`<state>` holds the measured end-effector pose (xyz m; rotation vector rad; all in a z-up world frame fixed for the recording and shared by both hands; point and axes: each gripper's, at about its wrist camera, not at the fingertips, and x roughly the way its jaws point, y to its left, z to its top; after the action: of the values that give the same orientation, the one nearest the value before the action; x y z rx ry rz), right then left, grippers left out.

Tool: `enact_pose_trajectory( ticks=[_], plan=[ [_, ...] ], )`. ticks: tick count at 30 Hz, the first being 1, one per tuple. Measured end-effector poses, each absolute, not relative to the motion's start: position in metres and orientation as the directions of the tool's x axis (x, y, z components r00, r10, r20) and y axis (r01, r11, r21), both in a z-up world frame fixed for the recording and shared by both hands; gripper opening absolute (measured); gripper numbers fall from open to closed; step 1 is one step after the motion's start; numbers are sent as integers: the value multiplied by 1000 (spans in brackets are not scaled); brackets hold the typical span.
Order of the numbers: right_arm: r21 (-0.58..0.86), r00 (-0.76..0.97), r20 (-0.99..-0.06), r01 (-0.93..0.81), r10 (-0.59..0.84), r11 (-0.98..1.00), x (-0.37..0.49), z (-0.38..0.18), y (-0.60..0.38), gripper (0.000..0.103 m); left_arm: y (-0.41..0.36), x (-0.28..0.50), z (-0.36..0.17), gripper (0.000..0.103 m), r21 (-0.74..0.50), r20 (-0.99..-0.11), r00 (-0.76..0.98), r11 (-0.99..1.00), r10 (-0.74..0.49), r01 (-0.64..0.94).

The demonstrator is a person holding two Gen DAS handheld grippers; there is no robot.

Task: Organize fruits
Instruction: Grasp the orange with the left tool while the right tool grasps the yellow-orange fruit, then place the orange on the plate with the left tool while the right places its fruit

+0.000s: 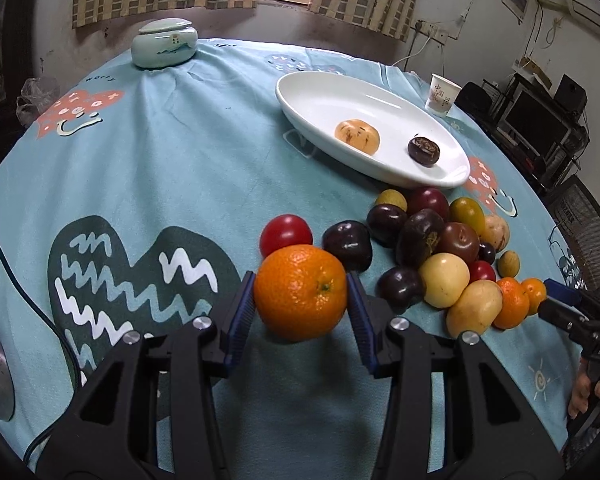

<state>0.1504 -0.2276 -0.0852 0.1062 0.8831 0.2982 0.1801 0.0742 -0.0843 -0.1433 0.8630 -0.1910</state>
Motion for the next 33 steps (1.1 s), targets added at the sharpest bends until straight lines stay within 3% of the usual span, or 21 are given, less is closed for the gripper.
enact_pose_trajectory(
  ticks=[7, 18, 25, 29, 33],
  plan=[
    [199, 544, -782, -243, 303, 950, 159, -93, -217, 59, 70, 179, -82, 46, -188, -734, 642, 975, -222, 122],
    [291, 523, -764, -244, 378, 925, 167, -95, -224, 45, 67, 183, -86, 46, -206, -749, 613, 967, -253, 148],
    [312, 514, -756, -261, 405, 913, 168, -94, -226, 44, 64, 183, -86, 46, -209, -749, 606, 964, -266, 165],
    [332, 572, -700, -269, 428, 904, 174, -68, -235, 44, 61, 185, -66, 45, -195, -720, 640, 964, -267, 182],
    [303, 699, -584, -283, 412, 910, 201, 0, -236, 44, 58, 213, -26, 45, -172, -677, 695, 970, -243, 171]
  ],
)
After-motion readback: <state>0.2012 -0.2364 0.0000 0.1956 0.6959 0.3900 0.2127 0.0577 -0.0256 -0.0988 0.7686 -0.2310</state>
